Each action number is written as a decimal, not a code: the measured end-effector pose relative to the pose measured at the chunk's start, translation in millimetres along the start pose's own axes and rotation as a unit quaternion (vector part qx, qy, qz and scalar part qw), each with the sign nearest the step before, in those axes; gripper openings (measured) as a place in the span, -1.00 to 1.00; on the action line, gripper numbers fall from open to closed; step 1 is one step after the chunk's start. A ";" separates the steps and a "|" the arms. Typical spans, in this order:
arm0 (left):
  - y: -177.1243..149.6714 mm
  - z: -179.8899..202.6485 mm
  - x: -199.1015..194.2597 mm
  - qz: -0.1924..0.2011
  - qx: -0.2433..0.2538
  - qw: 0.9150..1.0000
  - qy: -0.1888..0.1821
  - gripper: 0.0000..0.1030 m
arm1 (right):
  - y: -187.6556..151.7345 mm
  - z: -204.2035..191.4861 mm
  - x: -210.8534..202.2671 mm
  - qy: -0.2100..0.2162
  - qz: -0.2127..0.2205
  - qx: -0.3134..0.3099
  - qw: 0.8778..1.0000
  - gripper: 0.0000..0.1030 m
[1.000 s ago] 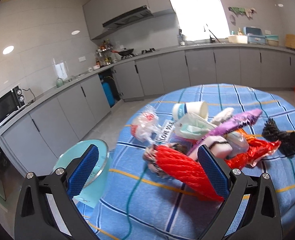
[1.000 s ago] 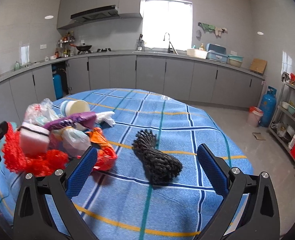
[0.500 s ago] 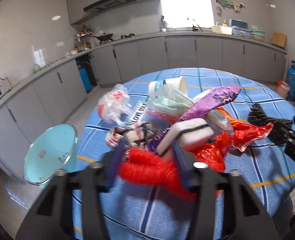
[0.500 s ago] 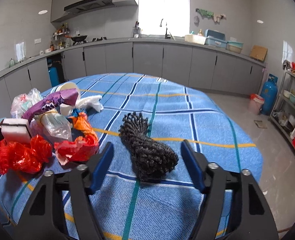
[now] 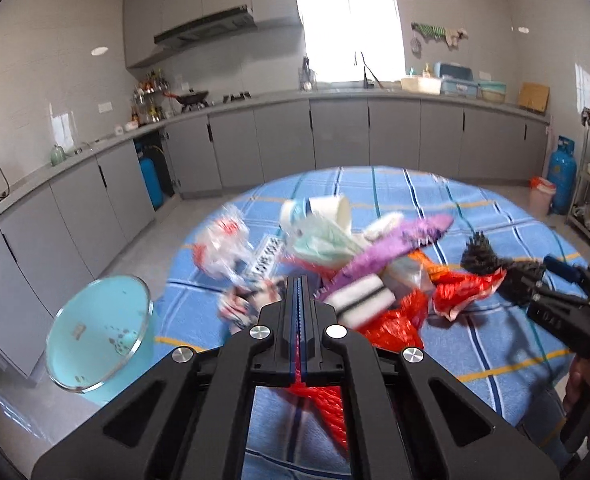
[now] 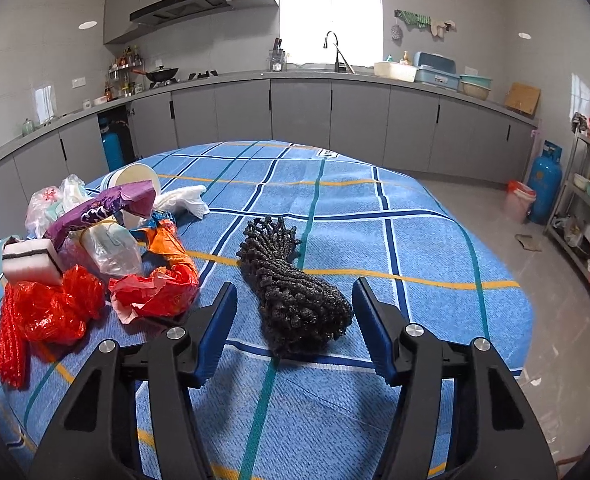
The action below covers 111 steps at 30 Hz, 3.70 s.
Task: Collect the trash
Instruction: 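Grasp the red mesh net with the left tool while the right tool grasps the black scrubber net, then lift both held nets and carry them over the light-blue bucket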
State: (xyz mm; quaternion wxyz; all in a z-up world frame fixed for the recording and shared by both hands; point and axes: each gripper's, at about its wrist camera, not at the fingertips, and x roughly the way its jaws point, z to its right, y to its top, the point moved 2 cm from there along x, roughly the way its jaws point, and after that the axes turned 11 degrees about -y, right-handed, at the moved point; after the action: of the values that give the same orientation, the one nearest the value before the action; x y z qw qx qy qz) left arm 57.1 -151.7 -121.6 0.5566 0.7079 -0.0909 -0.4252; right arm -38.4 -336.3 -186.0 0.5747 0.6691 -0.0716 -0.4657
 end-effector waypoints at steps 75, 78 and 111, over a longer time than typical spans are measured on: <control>14.5 -75.5 -63.7 0.040 -0.017 0.991 0.124 -0.84 | 63.0 -66.2 -84.5 0.123 0.080 -0.025 0.989 -0.69; 13.4 -81.9 -65.1 0.038 -0.019 0.990 0.132 -0.84 | 64.8 -77.7 -85.6 0.131 0.081 -0.029 0.988 -0.69; -1.7 -183.9 -65.5 0.018 -0.073 0.977 0.201 -0.84 | 88.5 -193.8 -91.7 0.206 0.095 -0.087 0.970 -0.69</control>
State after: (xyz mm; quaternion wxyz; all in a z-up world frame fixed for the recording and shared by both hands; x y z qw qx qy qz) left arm 145.1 19.1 -86.9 0.6215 0.7343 0.0411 -0.2700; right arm 86.2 -171.4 -80.7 0.6748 0.6878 0.0262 -0.2661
